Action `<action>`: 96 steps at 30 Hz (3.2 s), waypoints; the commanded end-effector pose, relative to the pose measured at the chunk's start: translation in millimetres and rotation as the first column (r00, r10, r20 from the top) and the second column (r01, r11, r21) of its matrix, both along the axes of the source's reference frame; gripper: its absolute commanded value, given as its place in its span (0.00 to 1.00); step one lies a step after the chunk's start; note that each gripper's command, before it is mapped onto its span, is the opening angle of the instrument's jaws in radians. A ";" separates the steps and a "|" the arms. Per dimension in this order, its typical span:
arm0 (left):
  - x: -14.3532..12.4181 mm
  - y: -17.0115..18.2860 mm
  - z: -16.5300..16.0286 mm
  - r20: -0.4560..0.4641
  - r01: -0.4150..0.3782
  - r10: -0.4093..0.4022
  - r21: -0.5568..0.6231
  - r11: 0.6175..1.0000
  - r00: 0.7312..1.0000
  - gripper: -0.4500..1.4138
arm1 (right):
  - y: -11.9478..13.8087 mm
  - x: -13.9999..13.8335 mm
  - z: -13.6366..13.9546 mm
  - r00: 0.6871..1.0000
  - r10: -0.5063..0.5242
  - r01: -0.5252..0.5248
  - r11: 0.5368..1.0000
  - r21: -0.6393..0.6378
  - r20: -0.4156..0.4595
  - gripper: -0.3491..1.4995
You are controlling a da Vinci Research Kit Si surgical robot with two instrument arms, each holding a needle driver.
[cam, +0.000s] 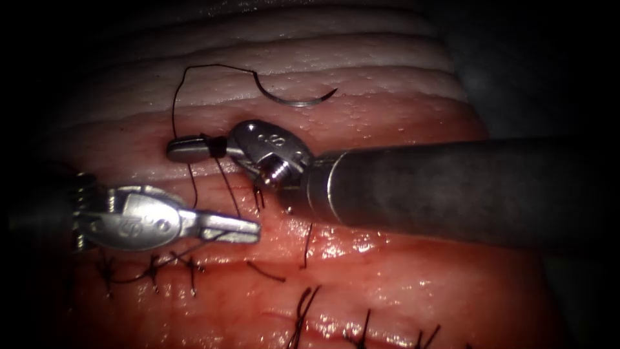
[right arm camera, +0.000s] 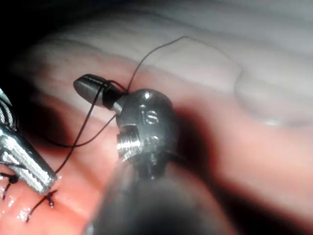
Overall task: Wound Closure
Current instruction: Loop suture once clockwise around right gripper, then pick up tail end of suture with right end-effector
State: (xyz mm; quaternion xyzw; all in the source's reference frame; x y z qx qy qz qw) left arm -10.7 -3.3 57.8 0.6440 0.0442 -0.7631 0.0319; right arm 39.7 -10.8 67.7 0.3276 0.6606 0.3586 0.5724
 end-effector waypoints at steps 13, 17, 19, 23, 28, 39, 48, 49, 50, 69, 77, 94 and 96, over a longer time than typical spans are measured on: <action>-0.7 1.5 5.1 0.022 0.001 -0.002 0.052 0.999 1.000 0.00 | 2.9 -3.5 -4.3 0.984 0.042 -0.031 0.997 0.065 -0.172 0.00; -1.0 2.2 6.3 0.026 0.002 -0.004 0.067 0.998 1.000 0.00 | 3.0 -4.9 -5.3 0.977 0.026 -0.009 0.997 0.080 -0.210 0.00; -1.3 2.5 6.8 0.029 0.005 -0.007 0.071 0.997 1.000 0.00 | 2.9 -5.5 -5.6 0.976 0.016 0.000 0.997 0.076 -0.219 0.00; -1.8 3.3 7.6 0.033 0.010 -0.013 0.083 0.996 0.999 0.00 | 2.5 -6.9 -6.0 0.969 -0.013 0.031 0.997 0.069 -0.245 0.00; -2.5 4.3 8.6 0.037 0.013 -0.016 0.089 0.996 0.999 0.00 | 2.0 -8.9 -6.6 0.963 -0.066 0.067 0.998 -0.008 -0.260 0.00; -3.5 7.0 10.7 0.083 0.004 -0.015 0.126 0.992 0.996 0.00 | 1.3 -10.6 -7.3 0.943 -0.252 0.216 0.960 -0.176 -0.219 0.00; -2.8 7.6 11.6 0.087 -0.003 -0.010 0.141 0.990 0.996 0.00 | 1.1 -9.3 -7.6 0.866 -0.500 0.463 0.789 -0.404 0.015 0.02; -2.8 7.5 11.6 0.087 -0.003 -0.009 0.141 0.990 0.996 0.00 | 1.1 -9.0 -7.5 0.854 -0.518 0.485 0.773 -0.408 0.034 0.05; -2.8 7.4 11.5 0.087 -0.003 -0.009 0.140 0.990 0.996 0.00 | 1.1 -8.7 -7.5 0.838 -0.542 0.517 0.752 -0.410 0.062 0.07; -0.5 6.0 10.6 0.079 -0.003 -0.009 0.145 0.989 0.997 0.00 | -3.8 -5.8 -5.3 0.653 -0.707 0.735 0.504 -0.454 0.271 0.79; 0.3 5.5 10.8 0.076 0.000 -0.012 0.150 0.989 0.997 0.00 | -5.1 -7.2 -5.2 0.639 -0.722 0.741 0.483 -0.467 0.267 0.80; 0.4 4.9 11.8 0.066 0.004 -0.015 0.161 0.987 0.998 0.00 | -7.0 -8.0 -3.8 0.619 -0.738 0.750 0.454 -0.481 0.269 0.56; 0.4 4.9 11.7 0.066 0.004 -0.015 0.161 0.987 0.998 0.00 | -7.1 -7.9 -3.4 0.616 -0.741 0.751 0.451 -0.483 0.267 0.37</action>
